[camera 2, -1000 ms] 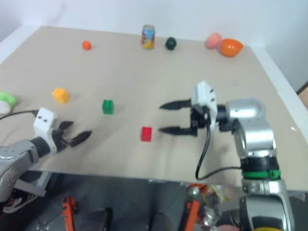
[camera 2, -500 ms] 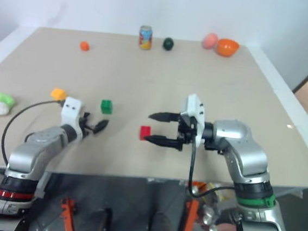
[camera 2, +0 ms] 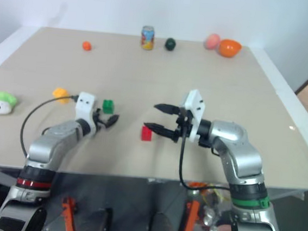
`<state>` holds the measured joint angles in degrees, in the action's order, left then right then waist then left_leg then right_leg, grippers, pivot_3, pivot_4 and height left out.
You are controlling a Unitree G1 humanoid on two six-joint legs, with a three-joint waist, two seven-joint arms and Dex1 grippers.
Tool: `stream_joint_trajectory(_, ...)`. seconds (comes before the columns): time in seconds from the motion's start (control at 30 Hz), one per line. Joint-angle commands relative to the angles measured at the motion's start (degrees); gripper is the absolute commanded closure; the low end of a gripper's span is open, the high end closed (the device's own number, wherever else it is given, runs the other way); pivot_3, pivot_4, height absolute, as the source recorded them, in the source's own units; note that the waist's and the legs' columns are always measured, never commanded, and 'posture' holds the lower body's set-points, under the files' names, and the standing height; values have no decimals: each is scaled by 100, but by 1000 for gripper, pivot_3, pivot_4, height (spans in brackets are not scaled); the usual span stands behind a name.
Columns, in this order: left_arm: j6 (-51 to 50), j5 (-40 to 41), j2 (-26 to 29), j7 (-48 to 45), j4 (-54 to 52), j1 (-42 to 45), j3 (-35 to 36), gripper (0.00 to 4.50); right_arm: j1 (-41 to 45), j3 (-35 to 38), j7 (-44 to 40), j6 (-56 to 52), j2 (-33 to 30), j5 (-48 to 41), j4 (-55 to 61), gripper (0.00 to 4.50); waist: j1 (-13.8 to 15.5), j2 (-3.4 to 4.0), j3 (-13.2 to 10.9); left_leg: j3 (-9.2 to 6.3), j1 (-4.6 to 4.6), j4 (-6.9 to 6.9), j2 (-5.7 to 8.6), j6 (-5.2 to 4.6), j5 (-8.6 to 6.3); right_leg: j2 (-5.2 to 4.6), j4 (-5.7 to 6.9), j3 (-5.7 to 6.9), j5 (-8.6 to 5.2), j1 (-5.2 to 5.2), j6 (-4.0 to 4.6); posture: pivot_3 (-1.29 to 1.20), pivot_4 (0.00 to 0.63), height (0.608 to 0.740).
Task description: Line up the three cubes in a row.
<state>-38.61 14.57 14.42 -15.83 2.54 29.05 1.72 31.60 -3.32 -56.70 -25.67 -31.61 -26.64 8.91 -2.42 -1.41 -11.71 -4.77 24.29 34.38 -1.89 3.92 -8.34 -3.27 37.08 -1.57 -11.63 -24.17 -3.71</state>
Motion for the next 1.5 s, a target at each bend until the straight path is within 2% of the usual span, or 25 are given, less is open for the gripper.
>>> stream_joint_trajectory(0.03, 81, -91, -42, -24, 145, 236, -70, 0, 33, 168, 53, 109, 3, -65, 148, 1082, 0, 0, 0, 0, 0, 0, 0, 0, 0, 0, -1, 0, 0, 0, 0, 0, 150, 740)
stream_joint_trajectory(0.3, 109, -328, -145, 86, 441, 538, -178, 0, 48, 154, 96, 183, 19, -39, 52, 1082, -6, 0, 0, 0, 1, 1, 1, 0, 0, 0, -2, 0, 1, 0, -2, 0, 150, 740)
stream_joint_trajectory(0.4, 150, -398, -159, 118, 461, 529, -137, 867, 48, 168, 100, 203, 14, -38, 12, 1029, -6, 0, 0, 0, 2, 0, 1, 0, 0, 0, -3, 0, 1, 0, -3, 0, 150, 740)
stream_joint_trajectory(0.5, 188, -439, -137, 146, 509, 552, -87, 1891, 47, 158, 112, 245, 17, -4, -61, 1029, -6, 0, 0, 0, 2, 0, 1, 0, 0, 0, -3, 0, 1, -1, -3, 0, 150, 740)
stream_joint_trajectory(0.53, 192, -450, -136, 155, 519, 559, -81, 2367, 47, 159, 109, 253, 15, -5, -74, 1029, -6, 0, 0, 0, 2, 0, 1, 0, 0, 0, -3, 0, 1, -1, -3, 0, 150, 740)
stream_joint_trajectory(0.57, 192, -462, -131, 162, 532, 570, -72, 2542, 54, 158, 106, 252, 16, -11, -82, 1029, -6, 0, 0, 0, 2, 0, 1, 0, 0, 0, -3, -1, 1, -1, -3, 0, 150, 740)
stream_joint_trajectory(0.6, 194, -483, -108, 142, 549, 585, -78, 2902, 64, 153, 102, 256, 16, -8, -96, 1029, -6, 0, 0, 0, 2, 0, 1, 0, 0, 0, -3, 0, 1, 0, -3, 0, 150, 740)
stream_joint_trajectory(0.77, 466, -493, 47, -180, 557, 566, -113, 2902, 107, 133, 87, 275, 11, 1, -150, 1029, -7, 0, 0, 0, 2, 0, 1, 0, 0, 0, -3, 0, 1, -1, -3, 0, 150, 740)
stream_joint_trajectory(0.8, 788, -419, 97, -427, 516, 533, -91, 2902, 110, 127, 74, 275, -3, 6, -151, 1029, -7, 0, 0, 0, 2, 0, 1, 0, 0, 0, -3, 0, 1, -3, -3, 0, 150, 740)
stream_joint_trajectory(0.9, 1804, -12, 347, -1635, 328, 340, -32, 2902, 82, 152, -41, 152, -99, -106, -38, 1029, -7, 0, 0, 1, 5, -2, 0, 0, 0, 0, -4, 0, 1, -5, -2, 0, 150, 740)
stream_joint_trajectory(1.0, 2354, 287, 622, -2660, 266, 161, -75, 2902, 31, 201, -178, 23, -220, -231, 71, 1029, -7, 0, 0, 1, 6, -6, 0, 1, -1, -2, -6, 0, -1, -6, -1, 0, 150, 740)
stream_joint_trajectory(1.07, 2550, 508, 1063, -3745, 276, 39, -205, 2902, -125, 309, -404, -57, -441, -387, 235, 1029, -10, 0, 0, 2, 6, -7, 0, 1, -1, -2, -7, -1, -2, -6, 0, 0, 150, 740)
stream_joint_trajectory(1.17, 3488, 221, 1723, -5057, 698, -24, -623, 2902, -269, 501, -456, -156, -667, -536, 349, 1029, -10, 1, 0, 2, 9, -10, -1, 0, -2, -1, -6, 0, -7, -12, 7, 0, 150, 740)
stream_joint_trajectory(1.23, 3812, 179, 1931, -5592, 1036, 44, -738, 2902, -310, 590, -403, -193, -742, -554, 374, 1029, -9, 1, 0, 5, 8, -9, -1, -1, -2, -3, -7, -1, -7, -12, 9, 0, 150, 740)
stream_joint_trajectory(1.4, 4112, 138, 1994, -6454, 1725, 423, -973, 2902, -425, 772, -282, -311, -850, -641, 518, 1029, -7, 0, 0, 7, 16, -3, -1, -2, -2, -6, -7, 0, -7, -15, 11, 0, 150, 740)
stream_joint_trajectory(1.5, 4491, -88, 1833, -6590, 2181, 671, -1148, 2902, -615, 877, -214, -429, -920, -732, 757, 1029, 18, 0, 0, 6, 22, -3, -1, -2, -2, -6, -7, 0, -8, -18, 8, 0, 150, 740)
